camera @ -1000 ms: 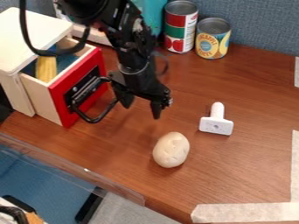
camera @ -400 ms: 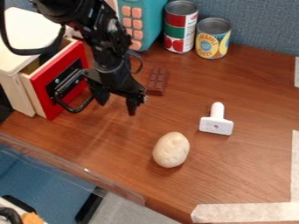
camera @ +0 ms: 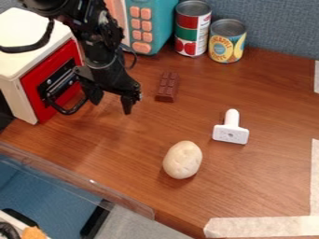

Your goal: Close the drawer

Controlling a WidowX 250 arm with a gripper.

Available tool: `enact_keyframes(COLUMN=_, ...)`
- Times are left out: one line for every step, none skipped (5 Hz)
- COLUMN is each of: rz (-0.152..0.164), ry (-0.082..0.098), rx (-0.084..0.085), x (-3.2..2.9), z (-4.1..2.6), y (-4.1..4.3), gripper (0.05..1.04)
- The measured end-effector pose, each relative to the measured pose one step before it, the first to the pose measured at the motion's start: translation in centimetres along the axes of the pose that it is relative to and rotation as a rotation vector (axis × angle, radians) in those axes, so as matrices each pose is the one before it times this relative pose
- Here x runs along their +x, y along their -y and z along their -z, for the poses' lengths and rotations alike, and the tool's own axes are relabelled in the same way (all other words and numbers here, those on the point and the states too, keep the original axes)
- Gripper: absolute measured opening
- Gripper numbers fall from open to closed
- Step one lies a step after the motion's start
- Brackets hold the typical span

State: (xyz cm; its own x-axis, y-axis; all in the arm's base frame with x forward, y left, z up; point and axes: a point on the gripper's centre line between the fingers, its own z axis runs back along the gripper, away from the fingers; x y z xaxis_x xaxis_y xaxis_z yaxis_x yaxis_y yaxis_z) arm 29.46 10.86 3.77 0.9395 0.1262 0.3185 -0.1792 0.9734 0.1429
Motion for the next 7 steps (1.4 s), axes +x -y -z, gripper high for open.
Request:
enact_keyframes(rz=-0.0123, ry=-0.0063, rx=0.0109, x=-0.065, z=-0.022, y=-0.751, gripper=0.999)
enact_keyframes(rz=0.0008, ry=-0.0145, rx=-0.0065, x=-0.294, z=0.599, y=-0.030, gripper=0.999)
enact_keyframes(rz=0.0104, ry=-0.0299, rx=-0.0265, x=-0.750, z=0.094, y=0.803, gripper=0.999)
enact_keyframes(rz=0.0768, ry=0.0093, rx=-0.0458, x=-0.203, z=-1.467, y=3.450, gripper=0.999)
enact_keyframes(rz=0.0408, ry=0.0397, rx=-0.0296, x=0.001, z=-2.118, y=1.919, gripper=0.999)
enact_keyframes(rz=0.0133, ry=0.0177, rx=-0.0341, x=-0.106, z=-1.633, y=1.192, gripper=0.999)
enact_keyframes(rz=0.0336, ry=-0.0326, rx=0.0205, x=-0.604, z=-2.312, y=0.821, gripper=0.999)
